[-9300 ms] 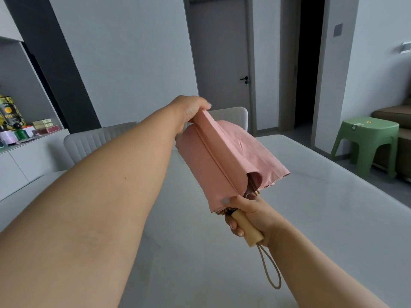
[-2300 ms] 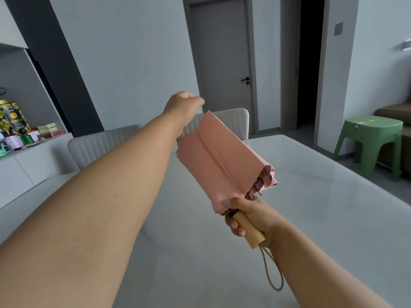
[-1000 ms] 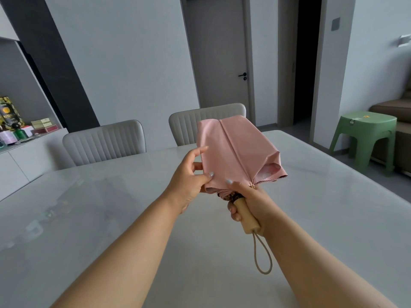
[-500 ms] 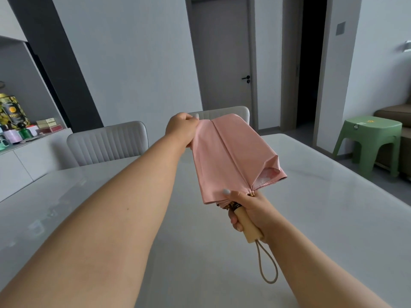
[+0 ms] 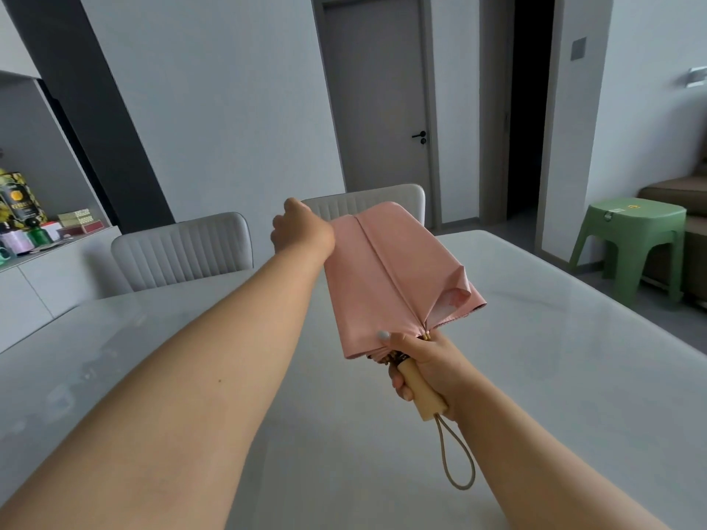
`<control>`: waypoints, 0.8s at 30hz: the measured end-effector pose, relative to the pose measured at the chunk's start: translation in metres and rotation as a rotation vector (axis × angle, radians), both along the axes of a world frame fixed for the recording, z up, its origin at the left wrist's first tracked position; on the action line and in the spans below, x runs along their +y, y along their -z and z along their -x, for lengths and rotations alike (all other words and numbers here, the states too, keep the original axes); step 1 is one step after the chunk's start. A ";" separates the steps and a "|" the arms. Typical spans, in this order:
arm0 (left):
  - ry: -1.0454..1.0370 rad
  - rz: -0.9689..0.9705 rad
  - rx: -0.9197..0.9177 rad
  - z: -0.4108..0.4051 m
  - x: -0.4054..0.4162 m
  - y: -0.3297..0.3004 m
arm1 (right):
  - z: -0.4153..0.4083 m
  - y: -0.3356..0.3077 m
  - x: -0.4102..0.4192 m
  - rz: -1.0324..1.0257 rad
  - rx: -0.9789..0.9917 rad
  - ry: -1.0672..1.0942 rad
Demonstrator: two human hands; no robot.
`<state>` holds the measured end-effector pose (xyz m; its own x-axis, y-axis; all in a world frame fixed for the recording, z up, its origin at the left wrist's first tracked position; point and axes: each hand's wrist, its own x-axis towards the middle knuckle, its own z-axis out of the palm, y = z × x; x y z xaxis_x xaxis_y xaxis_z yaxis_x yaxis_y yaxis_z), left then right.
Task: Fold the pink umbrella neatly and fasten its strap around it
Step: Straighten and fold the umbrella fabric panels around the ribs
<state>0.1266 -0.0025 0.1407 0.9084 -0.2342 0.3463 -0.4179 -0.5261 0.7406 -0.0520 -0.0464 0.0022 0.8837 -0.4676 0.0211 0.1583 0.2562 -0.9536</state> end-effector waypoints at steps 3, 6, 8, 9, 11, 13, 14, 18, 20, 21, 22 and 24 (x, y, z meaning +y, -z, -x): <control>-0.028 -0.095 -0.130 0.033 -0.010 0.000 | -0.001 0.000 0.000 -0.002 0.032 0.052; 0.130 -0.227 -0.119 0.056 -0.023 0.028 | 0.000 -0.003 -0.001 0.004 0.035 0.081; 0.215 -0.220 0.057 0.057 -0.029 0.048 | 0.002 -0.005 0.001 0.006 0.037 0.081; 0.245 -0.168 0.158 0.056 -0.029 0.055 | 0.003 -0.006 0.001 0.007 0.039 0.078; 0.286 -0.043 0.279 0.052 -0.029 0.063 | 0.002 -0.006 0.001 0.010 0.040 0.074; 0.323 0.085 0.348 0.052 -0.025 0.068 | 0.002 -0.006 0.000 0.000 0.039 0.075; 0.344 0.171 0.398 0.053 -0.023 0.070 | 0.001 -0.006 -0.001 -0.005 0.037 0.075; 0.428 0.496 0.643 0.046 -0.016 0.082 | 0.000 -0.004 -0.001 -0.017 0.013 0.068; 0.485 0.569 0.720 0.039 -0.017 0.088 | 0.000 -0.005 0.000 0.025 0.008 0.044; 0.504 0.590 0.748 0.038 -0.017 0.091 | 0.000 -0.005 0.000 0.034 0.007 0.028; 0.508 0.607 0.766 0.036 -0.018 0.094 | 0.000 -0.005 0.000 0.027 0.004 0.015; 0.501 0.629 0.788 0.033 -0.020 0.099 | 0.000 -0.004 -0.001 -0.037 0.002 -0.006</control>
